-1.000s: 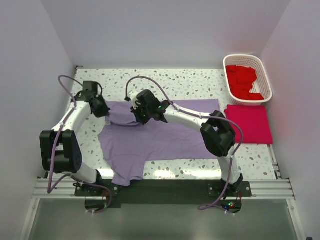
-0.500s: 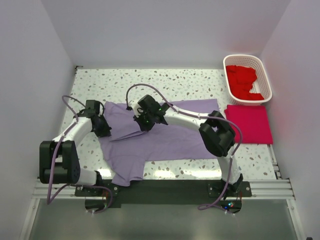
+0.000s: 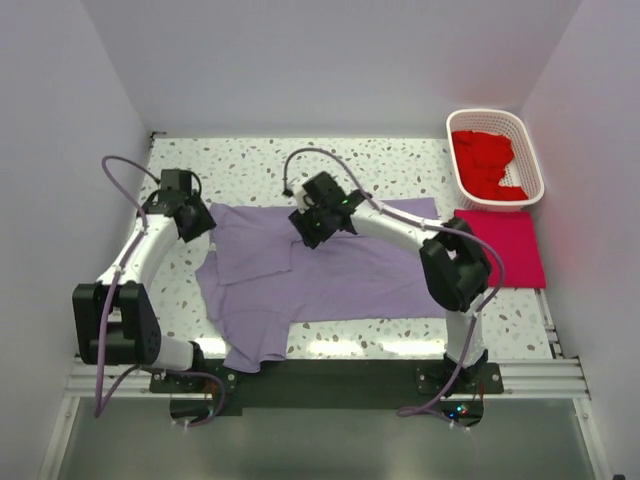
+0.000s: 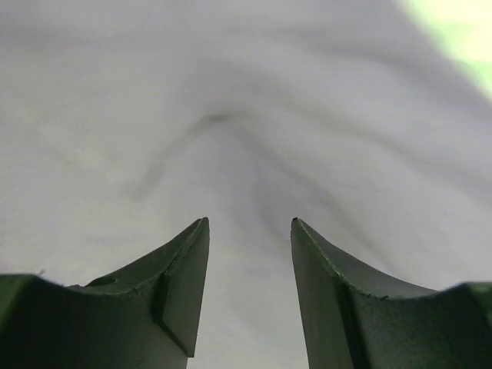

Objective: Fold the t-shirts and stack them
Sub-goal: Fold the tshirt

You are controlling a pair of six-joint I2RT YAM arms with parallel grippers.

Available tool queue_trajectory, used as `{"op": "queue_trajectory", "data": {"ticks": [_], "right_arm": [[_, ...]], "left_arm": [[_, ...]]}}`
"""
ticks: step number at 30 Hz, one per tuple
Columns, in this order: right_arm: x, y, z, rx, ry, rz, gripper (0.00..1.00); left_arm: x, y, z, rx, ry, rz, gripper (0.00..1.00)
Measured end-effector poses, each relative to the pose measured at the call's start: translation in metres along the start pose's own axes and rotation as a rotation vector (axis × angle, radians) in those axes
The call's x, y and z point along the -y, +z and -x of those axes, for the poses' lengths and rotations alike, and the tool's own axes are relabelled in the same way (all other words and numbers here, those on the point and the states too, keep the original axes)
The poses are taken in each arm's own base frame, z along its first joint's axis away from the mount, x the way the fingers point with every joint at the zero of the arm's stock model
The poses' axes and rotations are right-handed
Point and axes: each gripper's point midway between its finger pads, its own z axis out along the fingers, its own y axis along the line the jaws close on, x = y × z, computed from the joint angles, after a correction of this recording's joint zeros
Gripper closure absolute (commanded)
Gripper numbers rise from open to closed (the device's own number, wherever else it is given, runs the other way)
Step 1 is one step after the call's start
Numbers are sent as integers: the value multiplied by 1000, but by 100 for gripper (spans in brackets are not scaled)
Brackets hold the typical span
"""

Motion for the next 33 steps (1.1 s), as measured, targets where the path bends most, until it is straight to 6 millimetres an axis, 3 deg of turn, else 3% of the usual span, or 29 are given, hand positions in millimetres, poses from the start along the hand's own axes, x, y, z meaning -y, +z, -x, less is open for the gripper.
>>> {"op": "queue_trajectory", "data": {"ticks": [2, 5, 8, 11, 15, 19, 28, 33], "right_arm": [[46, -18, 5, 35, 94, -85, 50], [135, -47, 2, 98, 280, -242, 51], [212, -69, -22, 121, 460, -380, 52], [258, -79, -60, 107, 626, -464, 52], [276, -68, -95, 67, 760, -492, 52], [284, -55, -128, 23, 863, -503, 52], [325, -74, -148, 103, 1037, -549, 51], [332, -80, -152, 113, 1068, -551, 44]], "left_arm": [[15, -1, 30, 61, -7, -18, 58], [36, 14, 65, 101, -20, -36, 74], [48, 45, 79, 84, -18, -29, 83], [51, 78, 75, 37, -13, -10, 86], [43, 113, 57, -41, -4, 45, 88], [39, 126, 55, -57, -11, 79, 89], [38, 139, 74, -52, -75, 107, 87], [42, 141, 82, -55, -77, 110, 68]]}}
